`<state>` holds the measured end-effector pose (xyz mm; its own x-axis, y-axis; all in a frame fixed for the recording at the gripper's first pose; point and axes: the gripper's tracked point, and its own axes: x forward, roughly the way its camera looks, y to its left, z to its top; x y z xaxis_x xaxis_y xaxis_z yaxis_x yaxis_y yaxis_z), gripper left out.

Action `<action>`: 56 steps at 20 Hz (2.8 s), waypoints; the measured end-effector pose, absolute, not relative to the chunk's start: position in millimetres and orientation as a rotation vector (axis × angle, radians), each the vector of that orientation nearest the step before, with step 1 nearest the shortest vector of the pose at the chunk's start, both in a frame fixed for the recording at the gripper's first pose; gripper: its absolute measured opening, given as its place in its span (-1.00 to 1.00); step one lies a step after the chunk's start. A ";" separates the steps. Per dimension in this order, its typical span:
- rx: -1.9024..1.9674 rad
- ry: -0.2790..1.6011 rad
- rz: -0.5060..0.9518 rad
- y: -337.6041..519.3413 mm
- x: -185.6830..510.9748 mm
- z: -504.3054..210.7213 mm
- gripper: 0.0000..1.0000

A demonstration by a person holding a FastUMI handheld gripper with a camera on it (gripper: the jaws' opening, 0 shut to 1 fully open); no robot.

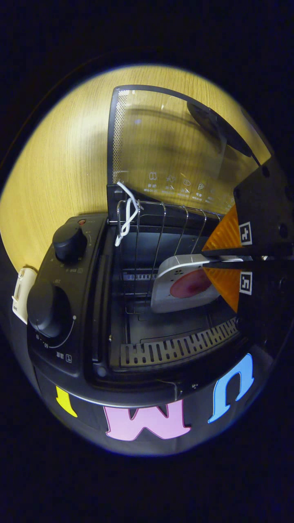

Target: Open the toaster oven, put the food inside, and close the toaster oven door.

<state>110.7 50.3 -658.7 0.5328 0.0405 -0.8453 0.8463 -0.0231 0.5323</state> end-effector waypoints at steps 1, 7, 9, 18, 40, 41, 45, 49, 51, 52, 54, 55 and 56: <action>1.467 0.819 -0.765 53.5 107.5 -654.9 -0.77; 1.411 0.866 -0.666 63.3 91.4 -626.3 -0.29; 1.329 0.874 -0.611 59.1 77.1 -605.0 0.14; 0.705 0.896 -0.342 9.5 15.1 -525.8 0.98; 0.066 1.237 -0.084 60.9 -80.9 -670.6 0.99; 0.067 1.237 -0.091 59.0 -76.5 -674.0 0.99; 0.040 1.242 -0.082 55.3 -70.5 -679.8 0.99; 0.065 1.251 -0.082 55.8 -68.5 -677.7 0.99; 0.073 1.241 -0.079 56.0 -67.5 -669.9 0.98; 0.082 1.238 -0.079 56.5 -67.3 -665.8 0.98; 0.091 1.228 -0.075 58.2 -67.0 -654.0 0.98; 0.087 1.210 -0.068 59.0 -65.5 -646.1 0.98; 0.089 1.186 -0.065 59.4 -63.1 -637.6 0.98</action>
